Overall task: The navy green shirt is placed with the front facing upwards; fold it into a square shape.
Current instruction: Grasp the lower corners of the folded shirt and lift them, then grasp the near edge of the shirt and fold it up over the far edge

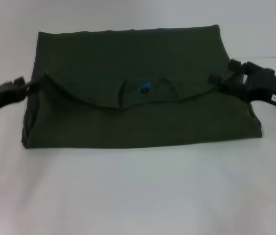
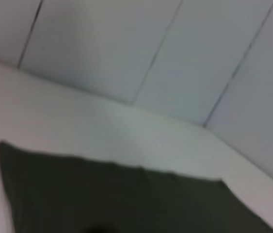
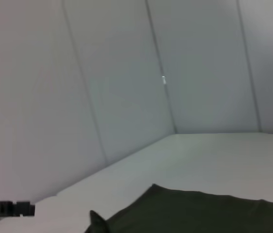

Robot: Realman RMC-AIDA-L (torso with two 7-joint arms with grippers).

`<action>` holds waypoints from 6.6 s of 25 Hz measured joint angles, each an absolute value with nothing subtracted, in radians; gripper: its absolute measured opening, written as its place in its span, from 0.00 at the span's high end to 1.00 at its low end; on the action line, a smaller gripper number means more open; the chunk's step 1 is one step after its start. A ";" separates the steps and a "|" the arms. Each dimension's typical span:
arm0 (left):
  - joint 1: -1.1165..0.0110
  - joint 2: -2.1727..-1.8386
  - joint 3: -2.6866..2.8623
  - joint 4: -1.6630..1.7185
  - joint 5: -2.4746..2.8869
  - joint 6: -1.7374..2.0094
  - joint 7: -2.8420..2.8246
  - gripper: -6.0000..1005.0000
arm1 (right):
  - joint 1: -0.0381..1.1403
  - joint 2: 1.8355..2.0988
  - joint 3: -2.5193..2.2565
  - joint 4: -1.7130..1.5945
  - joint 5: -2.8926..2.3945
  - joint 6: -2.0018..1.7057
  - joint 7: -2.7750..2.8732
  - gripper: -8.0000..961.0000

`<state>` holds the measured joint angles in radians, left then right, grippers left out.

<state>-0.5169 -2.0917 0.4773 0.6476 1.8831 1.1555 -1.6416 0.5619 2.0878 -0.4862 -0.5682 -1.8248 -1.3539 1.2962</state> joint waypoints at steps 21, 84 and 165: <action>-0.540 -2.075 0.519 0.725 2.347 1.153 -1.789 0.25 | 0.531 2.094 -0.520 -0.558 -1.821 -1.416 1.299 0.06; -0.565 -2.085 0.572 0.740 2.270 1.210 -1.775 0.95 | 0.435 2.086 -0.522 -0.635 -2.050 -1.109 1.581 0.06; -0.308 -2.059 0.218 0.910 2.355 2.047 -1.477 0.95 | 0.097 2.082 -0.301 -0.890 -2.130 -1.823 1.498 0.95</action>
